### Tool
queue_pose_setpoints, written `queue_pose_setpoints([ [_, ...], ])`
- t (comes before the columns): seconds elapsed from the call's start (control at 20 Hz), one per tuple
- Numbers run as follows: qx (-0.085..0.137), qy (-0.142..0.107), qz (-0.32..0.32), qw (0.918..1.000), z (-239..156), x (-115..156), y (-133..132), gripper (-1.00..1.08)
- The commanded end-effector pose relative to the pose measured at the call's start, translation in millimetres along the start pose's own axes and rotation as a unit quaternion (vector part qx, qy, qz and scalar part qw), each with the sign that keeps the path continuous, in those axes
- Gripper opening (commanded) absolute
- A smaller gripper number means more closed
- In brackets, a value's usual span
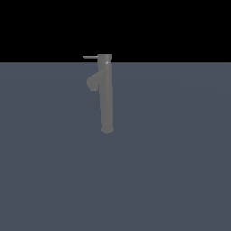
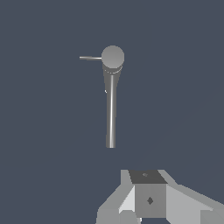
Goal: Turn on the faucet by rotating a designated handle.
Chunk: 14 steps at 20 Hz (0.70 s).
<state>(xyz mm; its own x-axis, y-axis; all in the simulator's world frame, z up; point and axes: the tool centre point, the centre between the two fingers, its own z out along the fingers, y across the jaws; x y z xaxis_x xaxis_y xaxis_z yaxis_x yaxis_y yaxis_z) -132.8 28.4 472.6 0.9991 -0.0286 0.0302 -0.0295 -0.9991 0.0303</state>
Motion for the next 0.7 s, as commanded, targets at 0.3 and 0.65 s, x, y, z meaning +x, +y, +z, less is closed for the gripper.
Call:
queue_pose_setpoints([
  [0.3, 0.001, -0.004, 0.002, 1.0000, 35.0, 67.7, -16.6, -1.00],
  [0.65, 0.004, -0.008, 0.004, 1.0000, 74.9, 119.5, -32.2, -1.00],
])
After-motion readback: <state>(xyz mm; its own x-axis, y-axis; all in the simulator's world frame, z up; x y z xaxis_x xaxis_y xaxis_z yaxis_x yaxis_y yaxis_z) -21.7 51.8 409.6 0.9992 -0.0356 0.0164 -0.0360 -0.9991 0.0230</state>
